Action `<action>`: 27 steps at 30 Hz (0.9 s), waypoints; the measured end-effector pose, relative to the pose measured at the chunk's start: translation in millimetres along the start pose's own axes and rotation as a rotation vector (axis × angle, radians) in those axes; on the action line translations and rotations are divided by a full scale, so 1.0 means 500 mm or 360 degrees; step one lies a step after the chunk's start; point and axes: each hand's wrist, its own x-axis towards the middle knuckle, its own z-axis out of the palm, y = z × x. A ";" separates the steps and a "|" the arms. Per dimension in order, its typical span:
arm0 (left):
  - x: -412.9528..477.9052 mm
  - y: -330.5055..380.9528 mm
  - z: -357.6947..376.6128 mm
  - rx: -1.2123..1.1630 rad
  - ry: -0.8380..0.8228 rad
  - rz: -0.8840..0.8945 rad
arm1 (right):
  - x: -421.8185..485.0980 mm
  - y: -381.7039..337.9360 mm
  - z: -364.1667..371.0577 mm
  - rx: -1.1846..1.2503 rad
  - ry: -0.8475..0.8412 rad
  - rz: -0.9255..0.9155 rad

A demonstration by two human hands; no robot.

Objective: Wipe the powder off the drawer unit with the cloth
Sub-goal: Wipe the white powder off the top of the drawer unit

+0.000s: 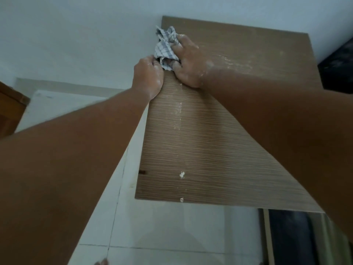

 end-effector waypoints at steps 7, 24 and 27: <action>-0.081 -0.012 -0.022 0.0032 0.0007 -0.0055 | -0.119 -0.031 0.027 0.0012 0.0023 -0.0150; -0.364 -0.080 -0.101 -0.0096 -0.0074 -0.0232 | -0.461 -0.159 0.078 0.0098 -0.0067 -0.0302; -0.414 -0.090 -0.111 -0.0166 -0.0071 -0.0283 | -0.502 -0.170 0.097 0.0065 -0.0116 -0.0361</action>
